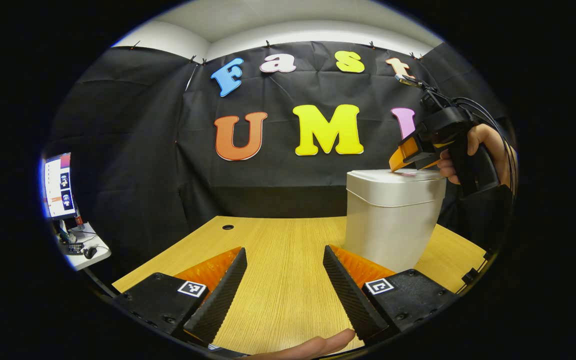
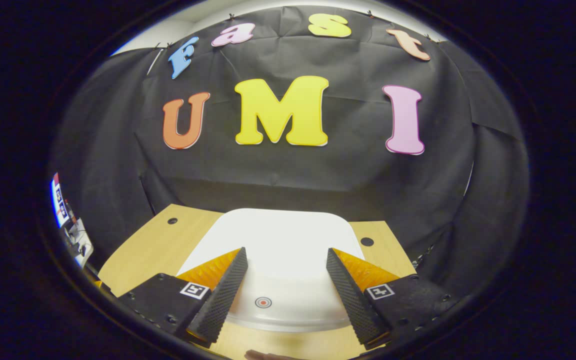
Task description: Press the lid of the desktop garbage bin to open it, pick up the crumpled paper on the desktop and throw it into the bin, then pick up the pop can on the desktop and drop it into the bin, and finally close the garbage bin lid.
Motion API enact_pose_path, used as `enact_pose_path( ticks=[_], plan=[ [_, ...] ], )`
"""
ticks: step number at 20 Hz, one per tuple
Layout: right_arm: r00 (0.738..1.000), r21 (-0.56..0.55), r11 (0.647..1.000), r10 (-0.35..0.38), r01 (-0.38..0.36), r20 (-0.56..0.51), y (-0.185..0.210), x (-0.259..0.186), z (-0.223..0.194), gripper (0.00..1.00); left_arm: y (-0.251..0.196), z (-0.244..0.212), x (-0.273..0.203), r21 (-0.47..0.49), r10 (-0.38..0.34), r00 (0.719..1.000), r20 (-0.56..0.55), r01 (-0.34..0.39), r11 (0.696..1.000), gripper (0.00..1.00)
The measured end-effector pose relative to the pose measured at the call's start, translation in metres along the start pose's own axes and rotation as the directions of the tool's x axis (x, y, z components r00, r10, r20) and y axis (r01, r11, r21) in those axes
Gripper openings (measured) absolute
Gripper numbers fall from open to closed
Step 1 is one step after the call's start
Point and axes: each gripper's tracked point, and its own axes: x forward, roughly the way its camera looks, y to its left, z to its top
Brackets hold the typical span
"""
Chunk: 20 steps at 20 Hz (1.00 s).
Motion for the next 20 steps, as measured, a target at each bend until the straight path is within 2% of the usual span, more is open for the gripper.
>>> enact_pose_path(
  ticks=[4,8,10,14,20],
  plan=[
    [0.999,0.024,0.999,-0.023,0.022,0.028,0.002,-0.015,-0.009,0.98,0.007,0.0,0.0,-0.013,0.012,1.0,0.001,-0.012,1.0,0.99],
    [0.997,0.054,0.998,-0.042,0.038,0.069,-0.001,-0.026,-0.015,0.99,0.005,0.007,-0.001,-0.033,-0.019,0.999,0.031,0.02,0.999,0.99],
    [0.993,0.038,0.998,-0.044,0.041,0.105,0.0,-0.029,-0.018,0.99,0.007,0.008,-0.003,-0.025,-0.013,0.999,0.038,0.014,1.0,0.99],
    [0.988,0.037,0.999,-0.031,0.026,0.151,-0.001,-0.028,-0.022,0.99,0.006,0.008,-0.002,-0.011,-0.011,0.999,0.047,0.012,1.0,0.99],
    [0.965,0.009,1.0,0.013,-0.016,0.26,-0.002,-0.023,-0.03,1.0,0.0,0.0,0.006,-0.014,-0.015,1.0,0.021,0.015,1.0,0.99]
  ],
)
